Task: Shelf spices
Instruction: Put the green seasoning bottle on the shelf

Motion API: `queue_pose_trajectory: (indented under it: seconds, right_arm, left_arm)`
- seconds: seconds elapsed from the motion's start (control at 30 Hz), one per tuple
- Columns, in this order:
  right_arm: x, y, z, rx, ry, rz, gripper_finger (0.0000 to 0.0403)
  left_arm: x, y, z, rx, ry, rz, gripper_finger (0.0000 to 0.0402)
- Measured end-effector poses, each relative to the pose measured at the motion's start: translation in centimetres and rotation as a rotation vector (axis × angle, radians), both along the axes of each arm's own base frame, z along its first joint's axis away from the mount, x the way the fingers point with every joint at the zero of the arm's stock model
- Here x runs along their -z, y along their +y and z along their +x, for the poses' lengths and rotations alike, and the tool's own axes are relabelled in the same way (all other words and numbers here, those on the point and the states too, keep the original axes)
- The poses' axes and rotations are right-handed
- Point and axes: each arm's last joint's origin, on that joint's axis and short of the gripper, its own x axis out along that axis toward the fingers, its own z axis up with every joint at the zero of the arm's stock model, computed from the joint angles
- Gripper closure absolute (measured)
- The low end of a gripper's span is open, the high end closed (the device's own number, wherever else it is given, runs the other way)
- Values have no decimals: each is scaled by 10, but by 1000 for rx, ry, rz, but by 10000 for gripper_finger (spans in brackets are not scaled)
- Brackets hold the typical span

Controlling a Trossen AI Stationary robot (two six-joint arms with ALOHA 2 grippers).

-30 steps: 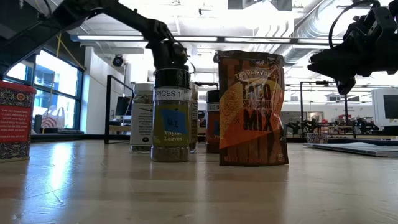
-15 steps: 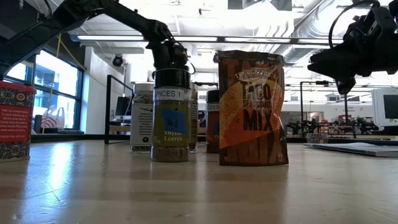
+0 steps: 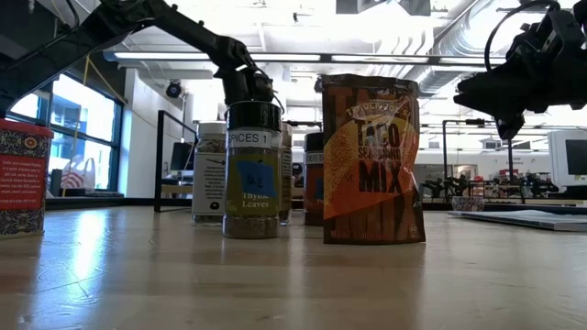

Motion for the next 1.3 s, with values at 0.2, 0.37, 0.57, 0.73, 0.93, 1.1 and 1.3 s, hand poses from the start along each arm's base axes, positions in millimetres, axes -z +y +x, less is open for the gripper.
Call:
queue_pose_trajectory:
  seconds: [0.2,0.37,0.57,0.73,0.93,1.1,1.3]
  right_arm:
    - [0,0,0,0,0,0,298]
    - [0,0,0,0,0,0,298]
    - [0,0,0,0,0,0,298]
    - [0,0,0,0,0,0,298]
    - [0,0,0,0,0,0,298]
    - [0,0,0,0,0,0,298]
    - [0,0,0,0,0,0,298]
  left_arm:
    - [0,0,-1,-30,5,-10,197]
    - [0,0,-1,-71,10,-18,197]
    - [1,-2,-3,-85,28,-38,197]
    - [1,-2,-3,-103,29,-44,187]
    - [2,-2,-3,-104,38,-49,165]
    - [2,-4,-4,-104,48,-61,151]
    - [-3,-4,-5,-102,40,-50,149]
